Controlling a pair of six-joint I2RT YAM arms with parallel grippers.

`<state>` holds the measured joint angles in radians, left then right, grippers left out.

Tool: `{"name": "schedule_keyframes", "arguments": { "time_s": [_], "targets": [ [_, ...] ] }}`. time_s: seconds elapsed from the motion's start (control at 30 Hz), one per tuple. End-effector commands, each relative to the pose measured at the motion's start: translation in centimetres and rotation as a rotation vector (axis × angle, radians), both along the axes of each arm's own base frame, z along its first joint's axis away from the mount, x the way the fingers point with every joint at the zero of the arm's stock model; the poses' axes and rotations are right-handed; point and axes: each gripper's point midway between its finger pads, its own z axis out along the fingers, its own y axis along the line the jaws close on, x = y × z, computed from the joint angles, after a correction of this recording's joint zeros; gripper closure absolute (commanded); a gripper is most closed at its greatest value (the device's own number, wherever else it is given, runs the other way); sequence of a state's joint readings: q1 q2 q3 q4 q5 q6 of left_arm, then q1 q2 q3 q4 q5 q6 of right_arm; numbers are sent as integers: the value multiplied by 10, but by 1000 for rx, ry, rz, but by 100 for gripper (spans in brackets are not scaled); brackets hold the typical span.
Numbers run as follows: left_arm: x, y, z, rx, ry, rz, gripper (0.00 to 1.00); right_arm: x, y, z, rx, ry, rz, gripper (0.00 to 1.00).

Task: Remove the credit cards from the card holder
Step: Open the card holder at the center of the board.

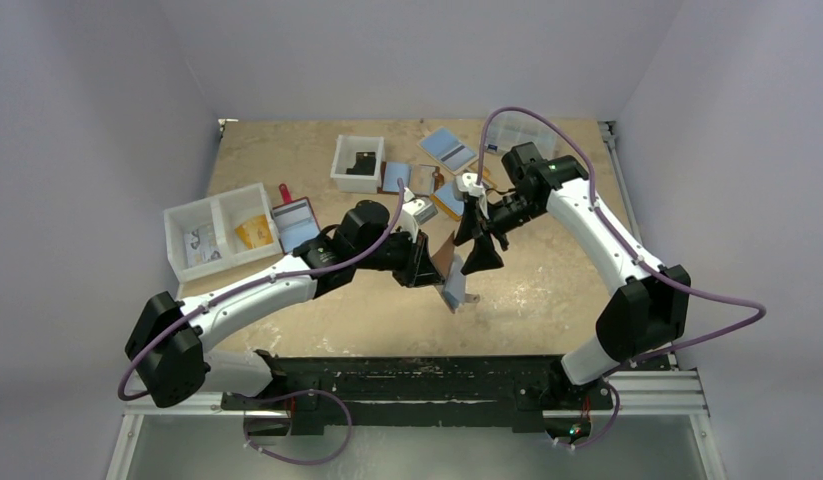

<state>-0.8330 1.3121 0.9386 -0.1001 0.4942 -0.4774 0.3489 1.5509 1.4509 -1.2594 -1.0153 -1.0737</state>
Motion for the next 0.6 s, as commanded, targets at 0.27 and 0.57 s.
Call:
{"name": "schedule_keyframes", "arguments": {
  "time_s": [0.27,0.57],
  "targets": [
    [-9,-7,32,-126,-69,-35,100,-5,-9,25,44,-89,-14,21],
    [-14,-9,27,-126,-60,-42,100,-11,-13,29,68,-104,5,20]
  ]
}}
